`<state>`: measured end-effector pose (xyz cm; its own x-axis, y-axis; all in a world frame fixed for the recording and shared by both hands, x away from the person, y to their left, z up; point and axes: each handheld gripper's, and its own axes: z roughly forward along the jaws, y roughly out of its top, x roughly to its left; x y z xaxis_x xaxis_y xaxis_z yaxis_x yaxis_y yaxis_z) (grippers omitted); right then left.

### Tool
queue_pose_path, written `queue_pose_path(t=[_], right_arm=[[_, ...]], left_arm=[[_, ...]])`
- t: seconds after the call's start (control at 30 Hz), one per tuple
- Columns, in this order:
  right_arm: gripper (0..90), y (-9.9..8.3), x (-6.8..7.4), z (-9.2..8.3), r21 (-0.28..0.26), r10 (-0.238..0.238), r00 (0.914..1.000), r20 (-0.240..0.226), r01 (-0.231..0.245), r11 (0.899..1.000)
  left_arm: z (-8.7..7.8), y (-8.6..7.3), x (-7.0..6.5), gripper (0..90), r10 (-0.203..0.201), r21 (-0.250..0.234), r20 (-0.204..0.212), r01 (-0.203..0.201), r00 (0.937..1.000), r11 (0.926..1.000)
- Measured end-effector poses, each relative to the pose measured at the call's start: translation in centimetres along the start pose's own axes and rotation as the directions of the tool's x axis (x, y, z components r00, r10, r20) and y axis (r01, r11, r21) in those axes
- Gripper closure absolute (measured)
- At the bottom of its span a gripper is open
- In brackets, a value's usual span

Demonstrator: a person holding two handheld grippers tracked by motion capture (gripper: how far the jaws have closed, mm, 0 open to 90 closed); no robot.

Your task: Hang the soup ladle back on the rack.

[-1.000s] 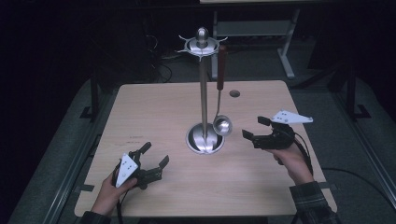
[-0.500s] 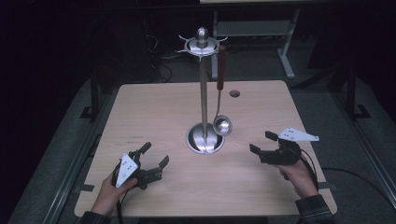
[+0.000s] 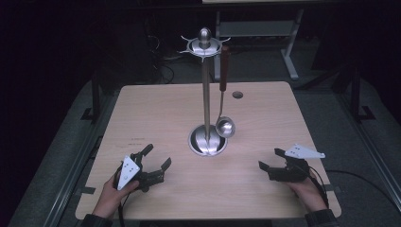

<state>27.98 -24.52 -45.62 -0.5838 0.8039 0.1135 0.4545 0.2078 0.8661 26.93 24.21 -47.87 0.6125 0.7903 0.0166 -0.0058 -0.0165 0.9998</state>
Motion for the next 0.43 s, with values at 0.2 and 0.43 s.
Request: queue_pose_path(t=[0.2, 0.43], right_arm=[[14.8, -1.3, 0.1, -0.4, 0.042, -0.011, 0.9996, 0.025, 0.010, 0.999], [14.5, -1.8, -0.2, -0.7, 0.054, -0.005, 0.9995, 0.032, 0.004, 0.999]], left_arm=[[0.0, 0.0, -0.1, 13.7, -0.003, 0.002, 0.003, 0.003, 1.0000, 1.0000], [0.0, 0.0, 0.0, 13.7, -0.005, 0.003, 0.003, 0.005, 1.0000, 1.0000]])
